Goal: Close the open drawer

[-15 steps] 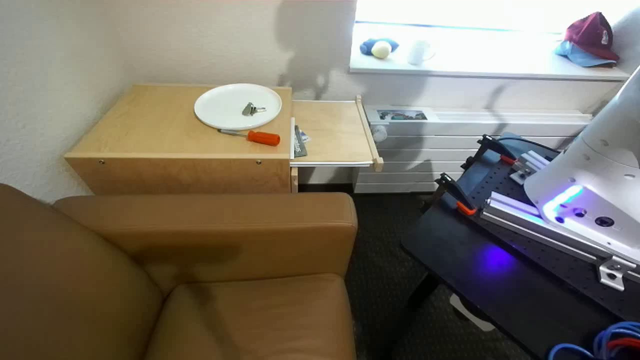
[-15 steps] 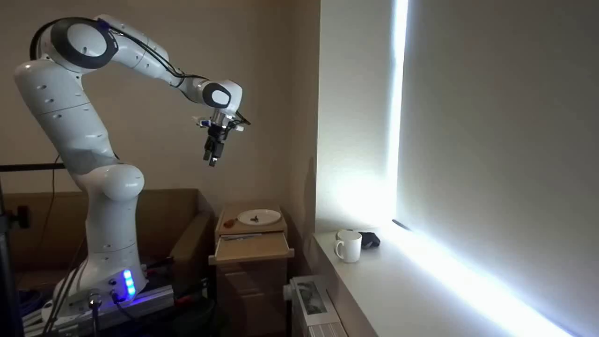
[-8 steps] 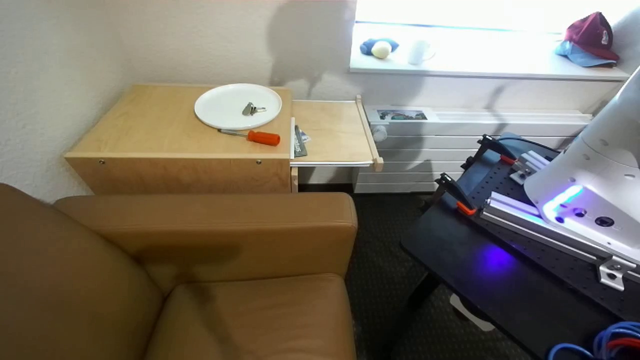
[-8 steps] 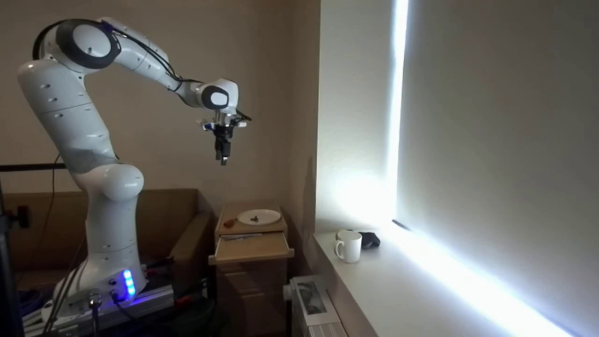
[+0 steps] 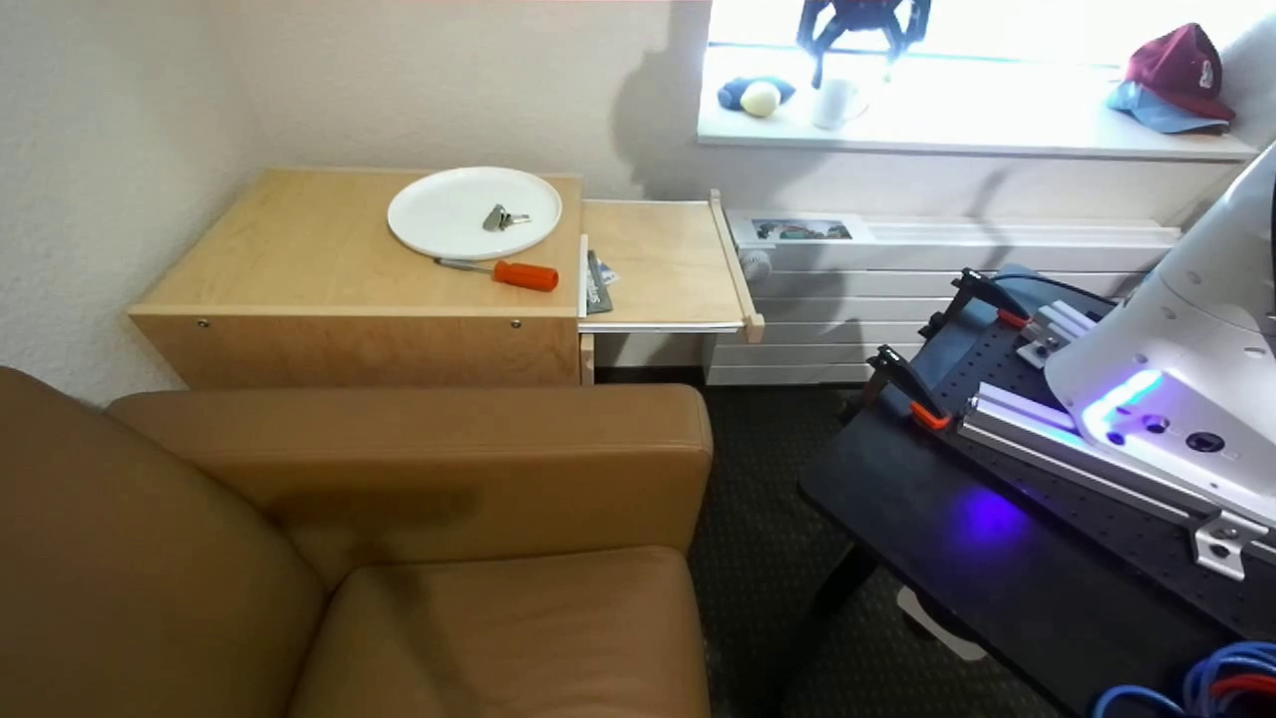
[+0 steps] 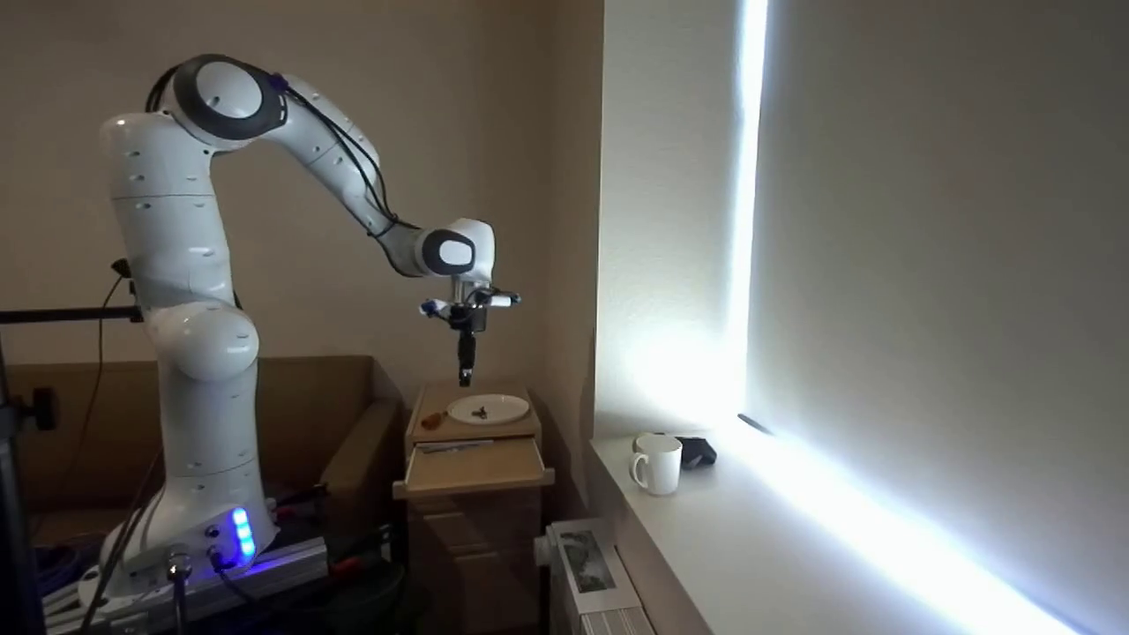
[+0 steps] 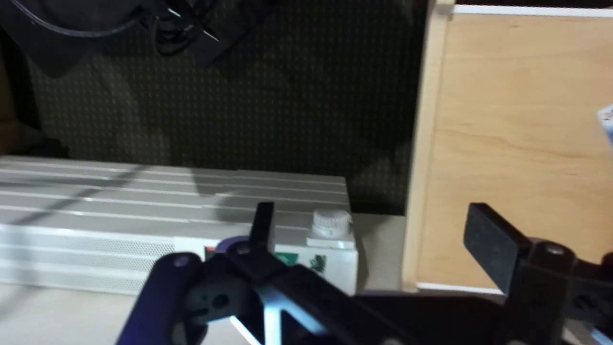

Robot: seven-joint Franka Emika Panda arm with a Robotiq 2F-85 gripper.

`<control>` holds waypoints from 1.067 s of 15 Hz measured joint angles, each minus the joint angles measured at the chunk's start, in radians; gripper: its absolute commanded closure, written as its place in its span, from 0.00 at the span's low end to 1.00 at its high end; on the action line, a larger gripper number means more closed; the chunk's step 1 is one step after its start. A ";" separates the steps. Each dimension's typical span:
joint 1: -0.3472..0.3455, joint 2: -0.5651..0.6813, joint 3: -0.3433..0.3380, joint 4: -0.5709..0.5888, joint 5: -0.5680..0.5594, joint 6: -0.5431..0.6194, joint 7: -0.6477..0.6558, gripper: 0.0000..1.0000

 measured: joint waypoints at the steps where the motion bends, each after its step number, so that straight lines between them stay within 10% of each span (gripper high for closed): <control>1: -0.012 0.042 -0.031 -0.002 0.005 -0.005 -0.011 0.00; 10: -0.029 0.189 -0.125 0.045 0.123 -0.081 -0.088 0.00; 16: 0.024 0.396 -0.125 0.030 0.075 0.177 0.028 0.00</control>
